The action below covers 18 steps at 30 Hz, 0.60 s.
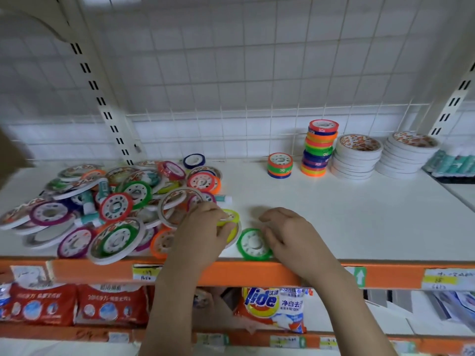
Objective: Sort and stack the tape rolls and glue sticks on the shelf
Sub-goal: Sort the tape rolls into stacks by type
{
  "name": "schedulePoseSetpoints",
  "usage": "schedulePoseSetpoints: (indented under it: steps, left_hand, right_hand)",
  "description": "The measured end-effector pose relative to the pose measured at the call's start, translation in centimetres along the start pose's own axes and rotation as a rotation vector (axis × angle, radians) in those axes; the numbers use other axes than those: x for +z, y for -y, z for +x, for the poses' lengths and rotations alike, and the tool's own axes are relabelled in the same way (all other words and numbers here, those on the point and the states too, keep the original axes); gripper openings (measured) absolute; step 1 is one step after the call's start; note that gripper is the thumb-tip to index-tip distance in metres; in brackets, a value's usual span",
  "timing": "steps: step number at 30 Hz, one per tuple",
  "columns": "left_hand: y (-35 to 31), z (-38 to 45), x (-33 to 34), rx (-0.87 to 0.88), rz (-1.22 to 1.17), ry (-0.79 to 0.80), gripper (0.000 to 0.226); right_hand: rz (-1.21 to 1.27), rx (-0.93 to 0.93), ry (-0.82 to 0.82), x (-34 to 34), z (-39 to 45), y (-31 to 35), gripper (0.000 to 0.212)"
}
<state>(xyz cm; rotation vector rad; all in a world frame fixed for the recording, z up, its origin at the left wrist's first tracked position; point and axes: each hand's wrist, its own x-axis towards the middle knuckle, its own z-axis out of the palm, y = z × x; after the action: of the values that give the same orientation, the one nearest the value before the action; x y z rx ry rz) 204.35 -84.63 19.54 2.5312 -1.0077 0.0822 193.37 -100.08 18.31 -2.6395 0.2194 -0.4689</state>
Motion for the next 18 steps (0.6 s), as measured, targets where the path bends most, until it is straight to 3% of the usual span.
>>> schedulePoseSetpoints:
  steps: [3,9,18]
  left_hand:
    - [-0.1,0.6,-0.2,0.027,-0.022,-0.019,0.035]
    - [0.2,0.9,-0.6,0.083,-0.067,-0.092,0.034]
    - [0.9,1.0,-0.9,0.059,-0.074,-0.115,0.035]
  right_hand:
    - [-0.051,0.028,0.042,-0.2,-0.3,0.6,0.023]
    - [-0.086,0.113,0.135,-0.4,-0.4,1.8,0.035]
    - [-0.104,0.08,0.185,0.1,0.1,2.1,0.045]
